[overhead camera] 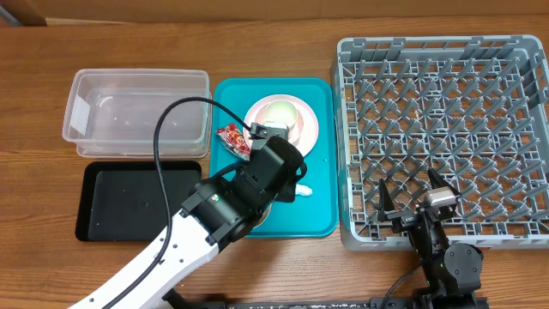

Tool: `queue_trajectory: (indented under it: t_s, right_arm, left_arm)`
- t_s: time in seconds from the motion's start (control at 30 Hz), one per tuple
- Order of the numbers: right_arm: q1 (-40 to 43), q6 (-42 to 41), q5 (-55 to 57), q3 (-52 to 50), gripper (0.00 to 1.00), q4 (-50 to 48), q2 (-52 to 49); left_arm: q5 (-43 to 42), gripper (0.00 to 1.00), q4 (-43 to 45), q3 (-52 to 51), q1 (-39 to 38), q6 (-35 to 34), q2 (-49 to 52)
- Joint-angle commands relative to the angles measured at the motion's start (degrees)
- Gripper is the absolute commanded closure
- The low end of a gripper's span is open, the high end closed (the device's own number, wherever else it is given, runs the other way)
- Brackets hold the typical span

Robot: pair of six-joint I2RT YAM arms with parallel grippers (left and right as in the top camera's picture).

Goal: Sort waste into correct bins and load items into the dishwasher
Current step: 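Move the left gripper over the white tissue on the teal tray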

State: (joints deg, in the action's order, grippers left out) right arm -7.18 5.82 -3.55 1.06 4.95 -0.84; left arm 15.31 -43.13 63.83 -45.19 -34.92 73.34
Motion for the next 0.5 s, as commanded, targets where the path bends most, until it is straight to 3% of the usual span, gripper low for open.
queue_trajectory:
  t_s: [0.0,0.47]
  right_arm:
    - [-0.3,0.0,0.5,-0.6,0.00,-0.3,0.7]
    - [-0.3,0.0,0.5,-0.6,0.00,-0.3,0.7]
  left_arm:
    - [8.9,0.82,0.1,0.8,-0.2,-0.3,2.9]
    - [8.7,0.77,6.4,0.8,-0.2,5.1,15.3]
